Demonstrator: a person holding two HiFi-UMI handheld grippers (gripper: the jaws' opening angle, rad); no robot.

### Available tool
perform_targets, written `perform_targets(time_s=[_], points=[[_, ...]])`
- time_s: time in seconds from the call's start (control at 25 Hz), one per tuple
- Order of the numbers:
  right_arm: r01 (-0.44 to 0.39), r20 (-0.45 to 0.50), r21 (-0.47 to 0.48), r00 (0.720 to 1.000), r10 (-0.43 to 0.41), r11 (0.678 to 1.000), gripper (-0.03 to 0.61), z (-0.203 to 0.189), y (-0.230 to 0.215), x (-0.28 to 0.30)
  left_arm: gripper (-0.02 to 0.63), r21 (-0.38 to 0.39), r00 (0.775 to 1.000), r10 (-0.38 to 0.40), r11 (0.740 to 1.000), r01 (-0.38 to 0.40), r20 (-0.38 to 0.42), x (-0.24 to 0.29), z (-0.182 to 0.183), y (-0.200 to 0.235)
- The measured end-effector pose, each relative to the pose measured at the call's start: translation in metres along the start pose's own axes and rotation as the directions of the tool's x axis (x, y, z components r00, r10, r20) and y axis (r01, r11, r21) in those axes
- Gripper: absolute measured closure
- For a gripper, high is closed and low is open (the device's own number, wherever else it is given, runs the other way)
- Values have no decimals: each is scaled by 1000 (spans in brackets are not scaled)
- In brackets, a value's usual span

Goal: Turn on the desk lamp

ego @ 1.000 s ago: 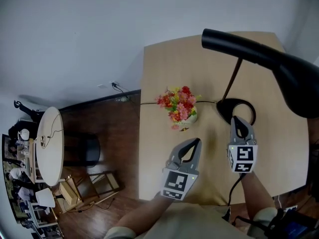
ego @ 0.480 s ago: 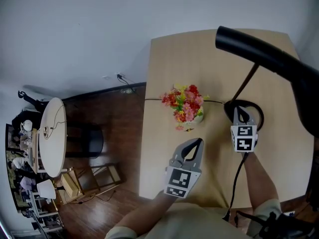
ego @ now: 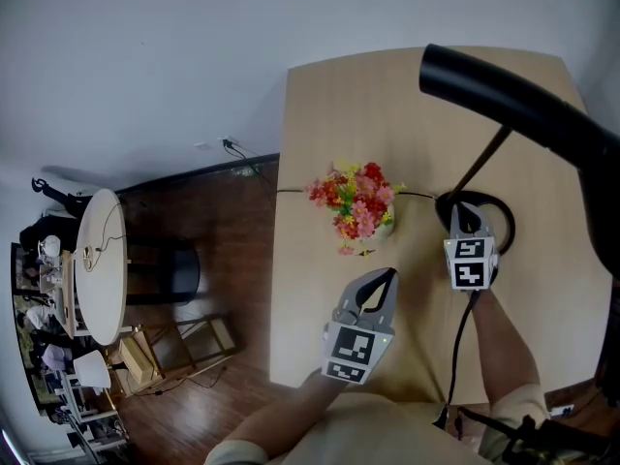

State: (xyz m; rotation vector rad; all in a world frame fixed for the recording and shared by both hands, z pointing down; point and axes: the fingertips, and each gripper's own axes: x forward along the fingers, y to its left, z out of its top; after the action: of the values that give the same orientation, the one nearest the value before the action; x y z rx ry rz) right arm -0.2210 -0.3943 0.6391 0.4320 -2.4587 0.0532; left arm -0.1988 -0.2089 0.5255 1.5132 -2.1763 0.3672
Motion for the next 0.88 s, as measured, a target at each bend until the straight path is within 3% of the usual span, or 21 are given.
perform_targets(time_s=[0.88], points=[[8, 3, 38, 1000, -8, 999, 580, 4, 2, -9, 615, 11, 1000, -9, 1000, 9, 25, -8, 8, -2]])
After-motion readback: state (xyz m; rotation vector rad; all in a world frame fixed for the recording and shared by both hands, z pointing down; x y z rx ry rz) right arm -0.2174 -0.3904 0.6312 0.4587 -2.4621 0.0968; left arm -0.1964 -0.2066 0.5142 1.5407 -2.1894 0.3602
